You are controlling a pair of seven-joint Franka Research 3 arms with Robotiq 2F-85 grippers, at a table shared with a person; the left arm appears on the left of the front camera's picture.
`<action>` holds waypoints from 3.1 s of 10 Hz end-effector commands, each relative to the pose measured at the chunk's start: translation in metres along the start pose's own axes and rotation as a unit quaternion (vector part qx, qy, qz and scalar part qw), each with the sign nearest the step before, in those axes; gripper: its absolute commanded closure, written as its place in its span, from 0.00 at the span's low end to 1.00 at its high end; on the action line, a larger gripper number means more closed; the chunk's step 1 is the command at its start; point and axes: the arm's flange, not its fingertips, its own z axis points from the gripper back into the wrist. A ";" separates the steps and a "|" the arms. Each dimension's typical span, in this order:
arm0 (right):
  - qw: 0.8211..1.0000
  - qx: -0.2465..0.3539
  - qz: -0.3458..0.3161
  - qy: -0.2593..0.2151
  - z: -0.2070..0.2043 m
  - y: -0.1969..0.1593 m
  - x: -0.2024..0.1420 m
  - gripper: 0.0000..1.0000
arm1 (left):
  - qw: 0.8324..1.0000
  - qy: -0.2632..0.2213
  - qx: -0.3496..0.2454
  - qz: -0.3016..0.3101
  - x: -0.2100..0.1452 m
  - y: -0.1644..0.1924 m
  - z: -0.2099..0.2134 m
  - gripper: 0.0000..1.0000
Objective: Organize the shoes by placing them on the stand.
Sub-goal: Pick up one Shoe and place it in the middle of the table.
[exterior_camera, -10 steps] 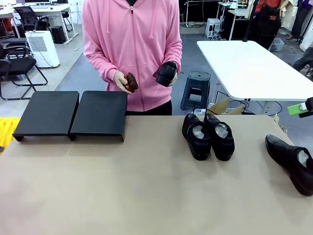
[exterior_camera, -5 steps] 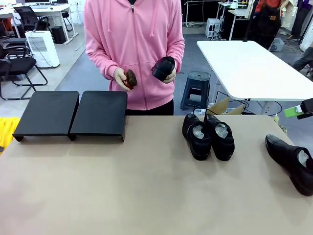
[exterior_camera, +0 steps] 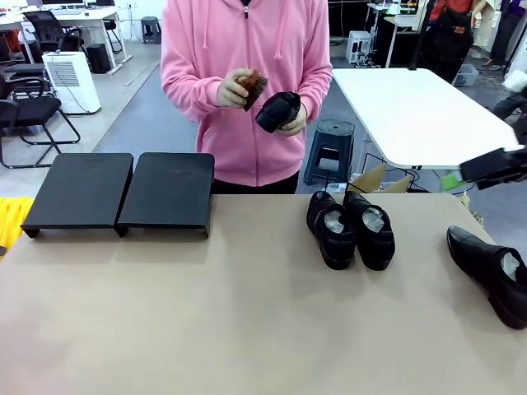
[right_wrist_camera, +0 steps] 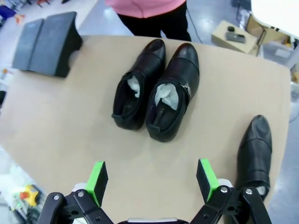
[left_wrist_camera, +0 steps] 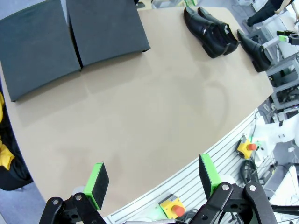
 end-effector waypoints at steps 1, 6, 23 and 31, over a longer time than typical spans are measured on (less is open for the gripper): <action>0.998 -0.051 -0.021 0.003 -0.036 0.021 0.017 0.00 | 1.000 -0.001 -0.007 -0.007 0.000 0.000 0.002 0.00; 0.994 -0.090 -0.021 0.066 -0.107 0.036 0.059 0.00 | 1.000 -0.001 -0.007 -0.007 0.000 0.000 0.002 0.00; 0.971 -0.156 0.000 0.183 -0.203 0.095 0.112 0.50 | 1.000 -0.001 -0.007 -0.007 0.000 0.000 0.002 0.00; 0.963 -0.165 -0.100 0.186 -0.228 0.078 0.101 0.89 | 1.000 -0.001 -0.007 -0.007 0.000 0.000 0.002 0.00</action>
